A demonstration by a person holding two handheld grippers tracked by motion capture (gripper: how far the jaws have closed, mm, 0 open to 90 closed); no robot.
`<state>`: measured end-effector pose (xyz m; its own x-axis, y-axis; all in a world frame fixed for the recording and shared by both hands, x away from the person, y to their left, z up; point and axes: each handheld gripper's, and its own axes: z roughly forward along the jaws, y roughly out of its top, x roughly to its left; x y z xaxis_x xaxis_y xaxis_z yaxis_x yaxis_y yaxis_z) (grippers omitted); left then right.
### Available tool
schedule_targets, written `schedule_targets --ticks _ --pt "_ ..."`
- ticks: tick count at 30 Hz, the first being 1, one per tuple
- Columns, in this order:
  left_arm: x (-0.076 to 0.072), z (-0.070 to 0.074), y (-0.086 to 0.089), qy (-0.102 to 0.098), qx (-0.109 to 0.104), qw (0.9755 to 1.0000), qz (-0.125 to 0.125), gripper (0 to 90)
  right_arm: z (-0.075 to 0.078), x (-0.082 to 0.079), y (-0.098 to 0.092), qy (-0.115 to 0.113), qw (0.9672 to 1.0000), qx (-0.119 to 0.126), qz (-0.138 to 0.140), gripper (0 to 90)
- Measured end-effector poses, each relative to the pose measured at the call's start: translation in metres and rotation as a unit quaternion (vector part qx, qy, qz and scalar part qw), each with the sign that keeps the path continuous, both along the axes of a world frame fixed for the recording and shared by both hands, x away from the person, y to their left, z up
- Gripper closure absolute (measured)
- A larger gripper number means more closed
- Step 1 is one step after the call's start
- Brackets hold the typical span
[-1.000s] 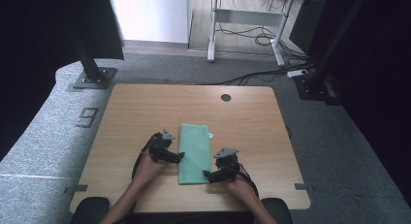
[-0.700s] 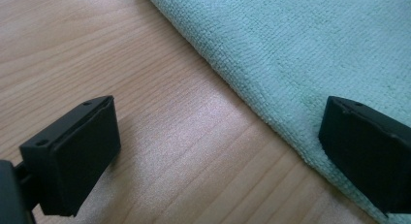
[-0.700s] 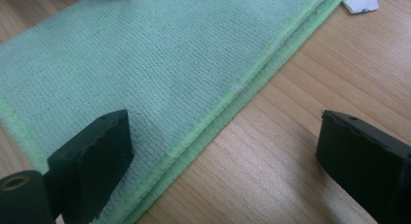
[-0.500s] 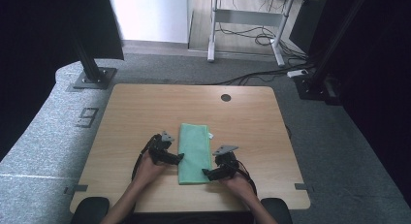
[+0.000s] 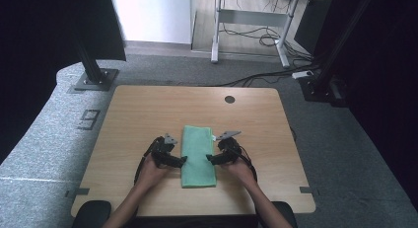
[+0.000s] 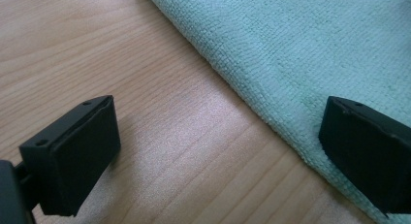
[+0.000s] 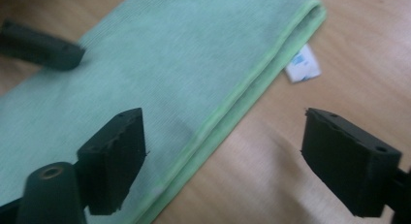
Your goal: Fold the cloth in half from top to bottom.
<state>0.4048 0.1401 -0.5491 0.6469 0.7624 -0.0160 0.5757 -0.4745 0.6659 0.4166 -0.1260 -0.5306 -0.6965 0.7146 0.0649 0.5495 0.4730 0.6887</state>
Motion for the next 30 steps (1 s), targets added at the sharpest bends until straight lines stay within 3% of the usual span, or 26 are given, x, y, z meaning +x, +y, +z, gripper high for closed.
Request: schedule_targets --ticks 13,24,30 --pt "0.000 0.000 0.000 0.000 -0.001 1.0000 0.003 1.2 0.008 0.045 0.008 0.004 1.0000 -0.001 -0.005 37.7" --pt "0.000 0.000 0.000 0.000 0.000 1.0000 0.003 1.2 0.011 0.074 0.018 0.005 0.9999 -0.006 -0.008 48.1" --pt "-0.001 0.000 -0.001 0.000 -0.002 1.0000 0.005 1.2 0.013 0.089 0.024 0.003 0.9999 -0.010 -0.014 49.3"
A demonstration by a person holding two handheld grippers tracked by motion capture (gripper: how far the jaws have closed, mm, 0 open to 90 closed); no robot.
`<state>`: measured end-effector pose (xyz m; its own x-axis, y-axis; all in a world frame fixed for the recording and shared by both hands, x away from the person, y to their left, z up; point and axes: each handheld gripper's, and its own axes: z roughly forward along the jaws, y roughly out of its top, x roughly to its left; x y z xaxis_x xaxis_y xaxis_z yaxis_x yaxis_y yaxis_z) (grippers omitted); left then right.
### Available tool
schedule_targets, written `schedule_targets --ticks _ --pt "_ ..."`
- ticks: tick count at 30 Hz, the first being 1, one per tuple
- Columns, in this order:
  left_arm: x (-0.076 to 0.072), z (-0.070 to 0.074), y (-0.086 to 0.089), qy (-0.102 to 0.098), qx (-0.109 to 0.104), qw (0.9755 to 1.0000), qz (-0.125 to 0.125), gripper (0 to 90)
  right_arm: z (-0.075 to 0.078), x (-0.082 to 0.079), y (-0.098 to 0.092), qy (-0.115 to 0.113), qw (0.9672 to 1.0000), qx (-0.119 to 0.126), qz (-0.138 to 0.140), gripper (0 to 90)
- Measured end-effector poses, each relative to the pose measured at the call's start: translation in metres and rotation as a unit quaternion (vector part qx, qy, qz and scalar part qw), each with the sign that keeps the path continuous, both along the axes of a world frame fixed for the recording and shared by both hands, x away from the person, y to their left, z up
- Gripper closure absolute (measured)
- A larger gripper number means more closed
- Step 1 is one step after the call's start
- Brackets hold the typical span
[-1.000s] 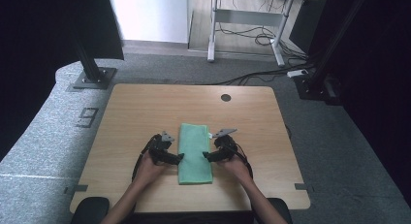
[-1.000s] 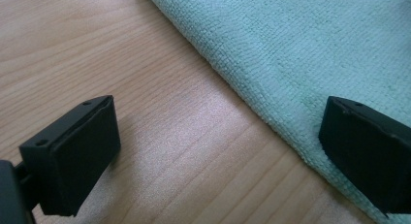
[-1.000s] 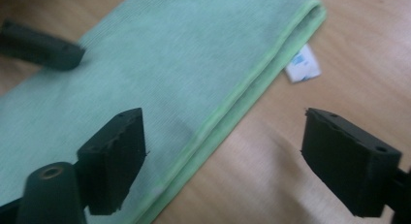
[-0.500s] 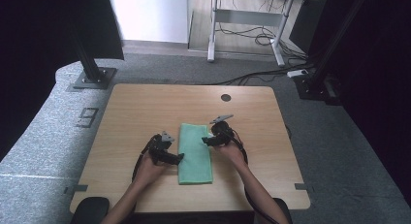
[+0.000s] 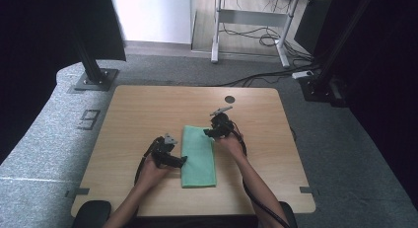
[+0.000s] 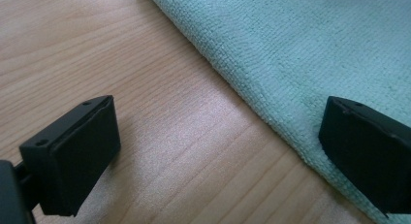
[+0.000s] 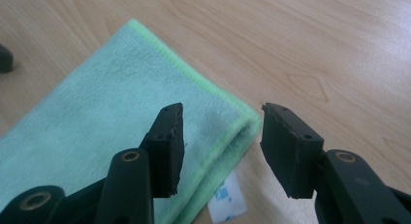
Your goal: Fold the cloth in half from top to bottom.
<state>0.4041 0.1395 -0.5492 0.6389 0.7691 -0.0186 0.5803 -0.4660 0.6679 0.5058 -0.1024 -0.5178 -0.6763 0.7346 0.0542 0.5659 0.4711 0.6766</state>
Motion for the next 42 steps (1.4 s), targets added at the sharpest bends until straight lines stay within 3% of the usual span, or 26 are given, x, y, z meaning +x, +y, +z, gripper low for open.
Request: schedule_targets --ticks 5,10,13,15,20,22,28,36,42 --pt "0.000 0.000 0.000 0.000 0.000 1.0000 0.001 1.2 -0.005 0.010 0.005 0.002 0.9999 -0.009 -0.006 38.9" --pt "0.000 0.000 0.000 0.000 0.000 1.0000 0.002 1.2 -0.017 0.017 0.006 0.004 0.9992 -0.040 -0.004 37.6" --pt "0.000 0.000 0.000 0.001 0.000 1.0000 0.003 1.2 -0.019 0.017 0.002 0.009 0.9997 -0.022 -0.007 39.0" --pt "0.000 0.000 -0.001 0.001 0.000 1.0000 0.003 1.2 -0.020 0.016 0.002 0.005 0.9998 -0.020 -0.005 43.9" --pt "-0.001 0.000 -0.001 0.000 0.001 1.0000 0.004 1.2 -0.015 0.012 0.008 0.023 0.9994 -0.020 0.018 74.2" --pt "-0.001 0.000 -0.001 0.000 -0.001 1.0000 0.005 1.2 -0.014 0.011 0.010 0.029 0.9990 -0.022 0.027 81.1" --pt "-0.001 0.000 -0.001 0.000 0.000 1.0000 0.006 1.3 -0.008 0.005 0.017 0.009 0.9979 -0.052 0.039 84.0" --pt "-0.001 0.000 -0.001 0.000 0.002 1.0000 0.008 1.3 0.020 -0.010 0.012 -0.019 0.9964 -0.030 0.077 83.2" --pt "-0.001 0.000 -0.001 0.000 0.001 0.9999 0.010 1.3 0.036 -0.025 0.007 -0.032 0.9954 -0.015 0.089 83.1"
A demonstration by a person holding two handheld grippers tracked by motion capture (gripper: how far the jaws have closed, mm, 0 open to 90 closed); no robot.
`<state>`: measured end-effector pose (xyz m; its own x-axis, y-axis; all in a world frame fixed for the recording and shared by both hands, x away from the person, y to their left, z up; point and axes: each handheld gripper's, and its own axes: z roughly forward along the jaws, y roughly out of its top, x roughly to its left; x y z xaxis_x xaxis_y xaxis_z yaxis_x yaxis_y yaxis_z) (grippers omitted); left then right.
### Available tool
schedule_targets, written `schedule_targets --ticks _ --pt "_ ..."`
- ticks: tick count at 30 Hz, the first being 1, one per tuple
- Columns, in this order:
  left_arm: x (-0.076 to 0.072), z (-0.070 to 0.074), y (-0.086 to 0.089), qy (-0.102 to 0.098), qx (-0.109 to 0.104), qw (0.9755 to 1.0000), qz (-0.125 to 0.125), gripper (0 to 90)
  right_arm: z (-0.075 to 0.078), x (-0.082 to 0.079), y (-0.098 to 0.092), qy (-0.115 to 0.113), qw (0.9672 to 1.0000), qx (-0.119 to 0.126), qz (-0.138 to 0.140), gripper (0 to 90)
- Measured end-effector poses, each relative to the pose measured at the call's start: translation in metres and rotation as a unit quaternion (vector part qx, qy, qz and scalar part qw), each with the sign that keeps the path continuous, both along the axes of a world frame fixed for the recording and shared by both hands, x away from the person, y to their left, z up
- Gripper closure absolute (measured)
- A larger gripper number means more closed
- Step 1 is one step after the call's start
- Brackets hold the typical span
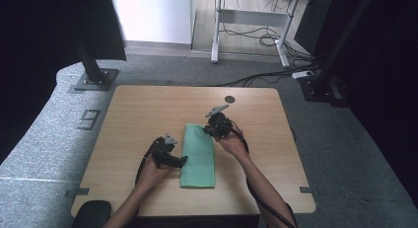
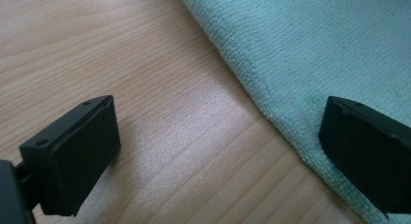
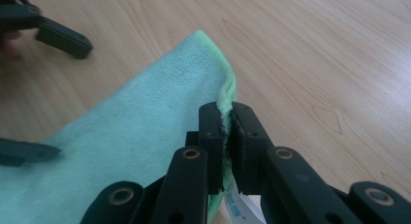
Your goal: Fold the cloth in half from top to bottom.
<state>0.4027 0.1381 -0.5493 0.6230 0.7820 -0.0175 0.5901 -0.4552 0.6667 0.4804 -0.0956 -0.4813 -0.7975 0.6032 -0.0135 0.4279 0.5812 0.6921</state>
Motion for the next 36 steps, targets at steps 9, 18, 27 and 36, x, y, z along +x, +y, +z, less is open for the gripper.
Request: schedule_targets --ticks 9,18,27,36 --pt "0.000 0.000 0.000 0.000 -0.001 1.0000 0.001 1.3 0.021 -0.026 -0.005 -0.020 0.9991 0.021 0.032 82.8" --pt "0.000 0.000 0.000 0.001 -0.001 1.0000 0.002 1.3 0.028 -0.063 -0.007 -0.031 0.9971 0.027 0.064 82.6" --pt "0.000 0.000 0.000 0.000 0.000 1.0000 0.002 1.3 0.021 -0.091 -0.017 -0.026 0.9957 0.034 0.082 82.6" --pt "0.000 0.000 0.000 0.000 0.002 1.0000 0.001 1.2 0.008 -0.110 -0.029 -0.013 0.9954 0.042 0.085 82.4"
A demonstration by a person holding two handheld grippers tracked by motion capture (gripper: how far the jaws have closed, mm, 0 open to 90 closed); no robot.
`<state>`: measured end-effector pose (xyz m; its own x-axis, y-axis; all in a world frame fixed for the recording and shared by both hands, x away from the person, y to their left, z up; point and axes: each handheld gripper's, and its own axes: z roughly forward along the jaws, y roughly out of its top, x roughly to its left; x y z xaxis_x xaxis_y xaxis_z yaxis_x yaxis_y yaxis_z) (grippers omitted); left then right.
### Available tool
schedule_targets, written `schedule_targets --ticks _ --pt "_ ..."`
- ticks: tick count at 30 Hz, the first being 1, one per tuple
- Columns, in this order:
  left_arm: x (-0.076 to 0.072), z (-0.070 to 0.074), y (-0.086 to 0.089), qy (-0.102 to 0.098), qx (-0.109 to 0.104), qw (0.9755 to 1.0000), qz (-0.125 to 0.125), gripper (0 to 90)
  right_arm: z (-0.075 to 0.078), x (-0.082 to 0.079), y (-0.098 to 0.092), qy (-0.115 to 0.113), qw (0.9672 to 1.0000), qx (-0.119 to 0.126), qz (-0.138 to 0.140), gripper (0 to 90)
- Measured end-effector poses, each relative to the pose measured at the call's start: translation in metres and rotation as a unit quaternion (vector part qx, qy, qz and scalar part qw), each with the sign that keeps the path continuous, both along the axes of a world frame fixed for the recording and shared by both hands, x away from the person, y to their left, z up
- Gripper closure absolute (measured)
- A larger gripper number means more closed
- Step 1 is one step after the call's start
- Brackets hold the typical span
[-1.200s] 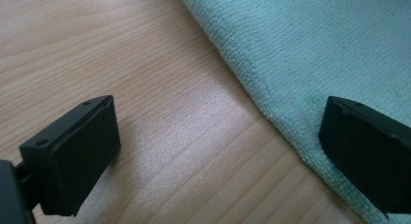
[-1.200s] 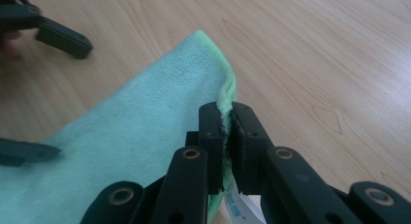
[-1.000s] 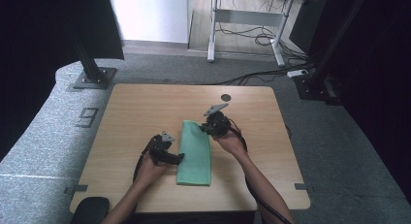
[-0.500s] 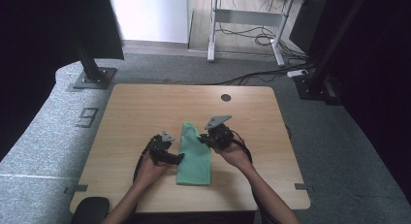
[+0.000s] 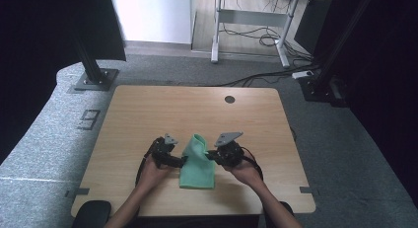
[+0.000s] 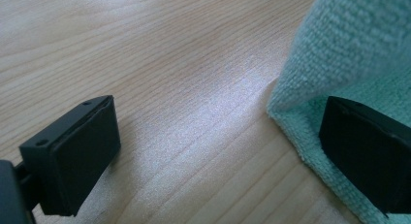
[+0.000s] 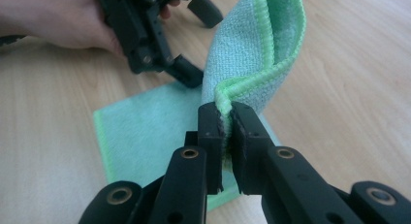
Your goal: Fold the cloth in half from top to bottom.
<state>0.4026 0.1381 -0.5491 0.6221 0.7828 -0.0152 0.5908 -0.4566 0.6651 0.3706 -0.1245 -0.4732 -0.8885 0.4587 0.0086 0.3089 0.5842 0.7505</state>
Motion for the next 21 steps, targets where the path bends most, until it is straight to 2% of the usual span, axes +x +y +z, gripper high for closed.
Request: schedule_targets --ticks 4,9,21 --pt "0.000 0.000 0.000 0.000 0.000 1.0000 0.000 1.3 -0.006 -0.010 -0.003 0.004 1.0000 0.000 0.005 82.2" --pt "0.000 0.000 0.000 0.000 0.000 1.0000 0.000 1.3 -0.018 -0.020 -0.004 0.011 0.9998 -0.010 0.011 81.8" --pt "0.000 0.000 0.000 0.000 -0.001 1.0000 0.001 1.3 -0.044 -0.029 -0.005 0.036 0.9991 -0.020 0.008 80.5"
